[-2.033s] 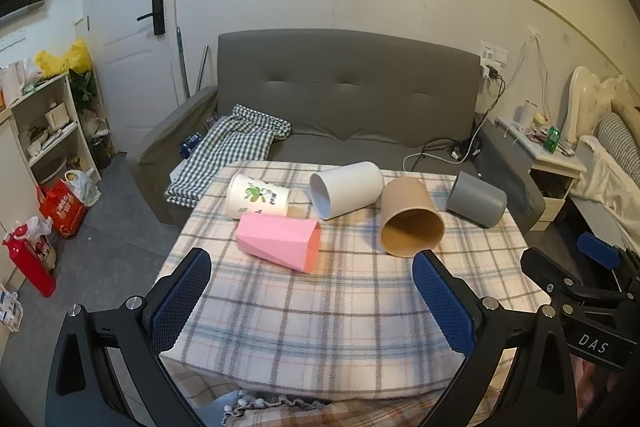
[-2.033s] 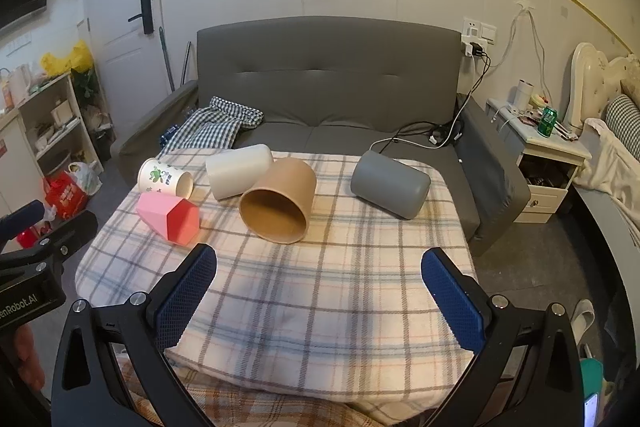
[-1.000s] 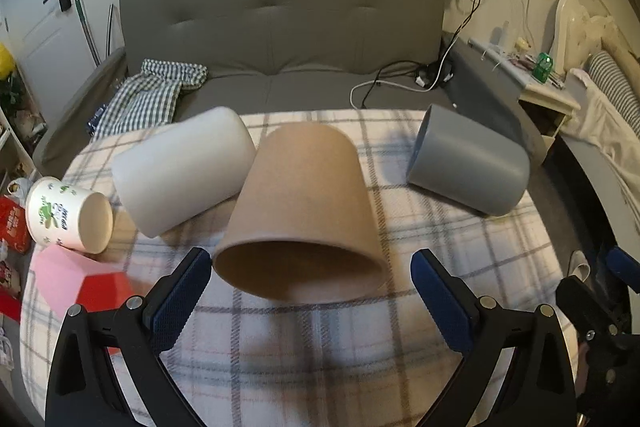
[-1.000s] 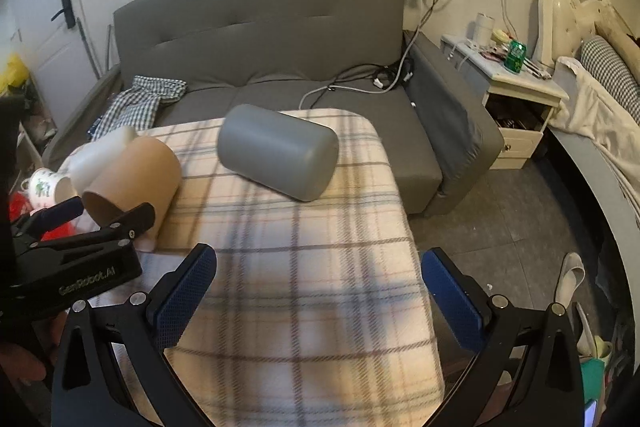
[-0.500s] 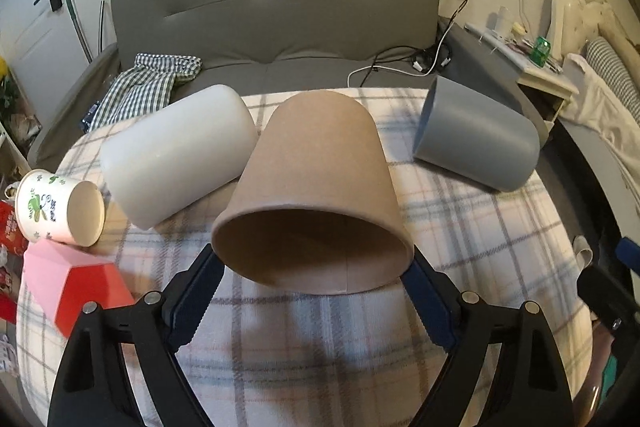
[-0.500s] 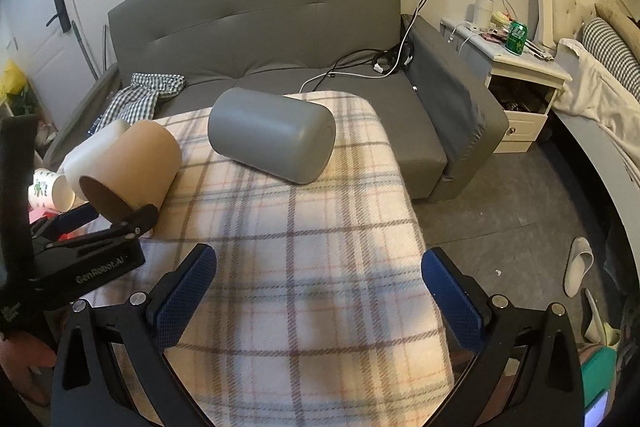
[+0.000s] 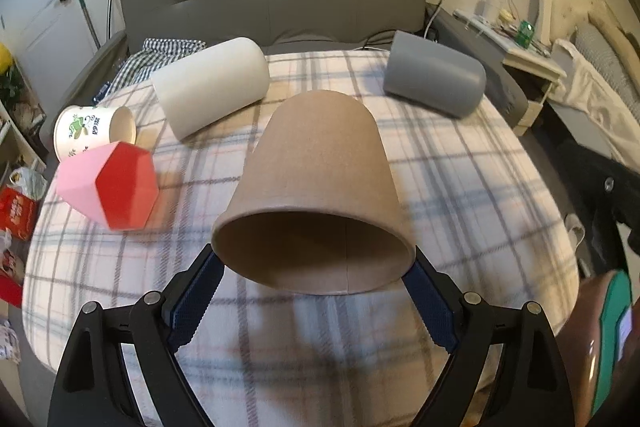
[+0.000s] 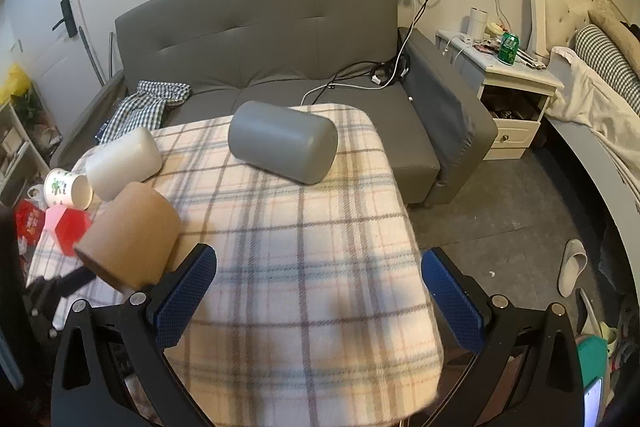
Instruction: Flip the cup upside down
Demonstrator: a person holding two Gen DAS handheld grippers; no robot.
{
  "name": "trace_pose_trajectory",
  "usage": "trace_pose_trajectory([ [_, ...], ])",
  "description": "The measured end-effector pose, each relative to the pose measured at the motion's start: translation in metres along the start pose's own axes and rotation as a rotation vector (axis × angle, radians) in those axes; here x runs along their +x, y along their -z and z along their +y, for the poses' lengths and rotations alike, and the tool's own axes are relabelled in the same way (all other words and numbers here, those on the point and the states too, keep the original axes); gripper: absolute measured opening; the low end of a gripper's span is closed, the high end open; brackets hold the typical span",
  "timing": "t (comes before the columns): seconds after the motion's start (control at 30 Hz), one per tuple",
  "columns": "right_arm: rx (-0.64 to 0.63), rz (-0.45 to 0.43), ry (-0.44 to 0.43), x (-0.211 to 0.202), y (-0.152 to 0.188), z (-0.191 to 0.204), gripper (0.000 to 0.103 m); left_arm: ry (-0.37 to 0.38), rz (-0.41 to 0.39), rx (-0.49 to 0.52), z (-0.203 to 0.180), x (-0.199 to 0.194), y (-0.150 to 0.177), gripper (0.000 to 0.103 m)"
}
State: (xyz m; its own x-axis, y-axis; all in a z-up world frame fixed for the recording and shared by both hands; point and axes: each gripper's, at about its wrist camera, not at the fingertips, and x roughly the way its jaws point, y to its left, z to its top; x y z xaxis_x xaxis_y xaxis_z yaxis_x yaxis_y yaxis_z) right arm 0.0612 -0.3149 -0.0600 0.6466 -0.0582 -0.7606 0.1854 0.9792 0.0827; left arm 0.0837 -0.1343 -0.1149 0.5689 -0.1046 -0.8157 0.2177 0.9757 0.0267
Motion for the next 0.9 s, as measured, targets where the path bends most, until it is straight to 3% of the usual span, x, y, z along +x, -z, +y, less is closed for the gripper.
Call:
trace_pose_trajectory([
  [0.23, -0.004, 0.016, -0.007, -0.020, 0.003, 0.007, 0.103, 0.006, -0.031, 0.015, 0.005, -0.027, 0.003, 0.093],
  [0.57, -0.027, -0.013, -0.003, -0.057, -0.025, 0.034, 0.103, 0.067, -0.149, -0.040, 0.048, -0.086, -0.001, 0.093],
  [0.63, -0.042, -0.009, -0.014, -0.058, -0.030, 0.048, 0.103, 0.076, -0.173, -0.040, 0.059, -0.086, 0.000, 0.093],
  [0.9, -0.093, 0.019, -0.033, -0.045, -0.026, 0.086, 0.103, 0.120, -0.108, -0.039, 0.064, -0.056, -0.006, 0.093],
])
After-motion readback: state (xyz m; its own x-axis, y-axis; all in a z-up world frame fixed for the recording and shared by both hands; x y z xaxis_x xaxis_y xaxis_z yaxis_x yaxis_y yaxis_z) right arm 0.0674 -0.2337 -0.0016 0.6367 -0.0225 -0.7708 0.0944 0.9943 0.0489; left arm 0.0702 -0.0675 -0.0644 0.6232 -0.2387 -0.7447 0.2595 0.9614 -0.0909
